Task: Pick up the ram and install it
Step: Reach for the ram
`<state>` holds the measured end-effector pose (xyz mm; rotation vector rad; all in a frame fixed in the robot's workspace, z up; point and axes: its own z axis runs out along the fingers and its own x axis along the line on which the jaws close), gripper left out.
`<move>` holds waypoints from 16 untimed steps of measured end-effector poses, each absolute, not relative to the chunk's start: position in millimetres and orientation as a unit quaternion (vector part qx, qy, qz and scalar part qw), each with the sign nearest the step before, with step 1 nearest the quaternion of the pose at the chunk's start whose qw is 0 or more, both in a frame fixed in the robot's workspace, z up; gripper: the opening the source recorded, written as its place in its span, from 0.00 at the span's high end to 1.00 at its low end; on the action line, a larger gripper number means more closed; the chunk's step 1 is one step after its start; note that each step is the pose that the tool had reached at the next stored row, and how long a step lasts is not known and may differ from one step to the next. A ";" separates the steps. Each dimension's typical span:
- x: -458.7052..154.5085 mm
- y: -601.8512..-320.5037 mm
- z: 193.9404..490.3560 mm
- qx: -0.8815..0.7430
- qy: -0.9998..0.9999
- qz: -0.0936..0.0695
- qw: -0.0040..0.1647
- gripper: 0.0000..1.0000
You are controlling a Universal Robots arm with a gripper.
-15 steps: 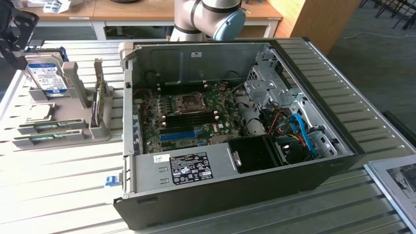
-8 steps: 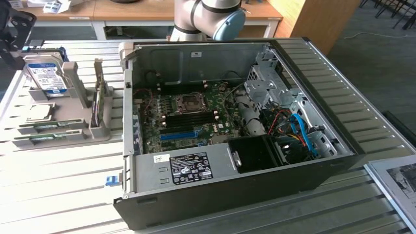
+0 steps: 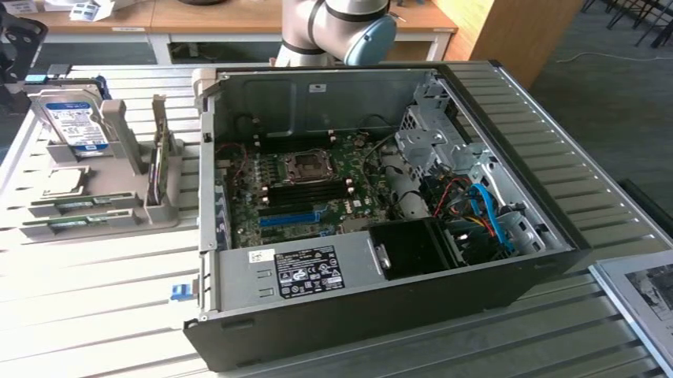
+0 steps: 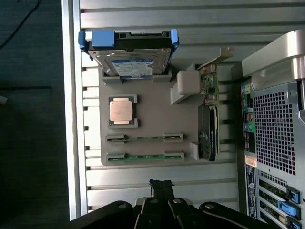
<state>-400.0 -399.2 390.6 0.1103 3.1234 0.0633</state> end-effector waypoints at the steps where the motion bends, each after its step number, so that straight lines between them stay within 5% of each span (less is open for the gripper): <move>1: -400.0 -399.2 390.6 0.035 0.999 0.020 0.008 0.90; 16: -403.7 -392.9 389.1 0.035 0.999 0.020 0.008 0.90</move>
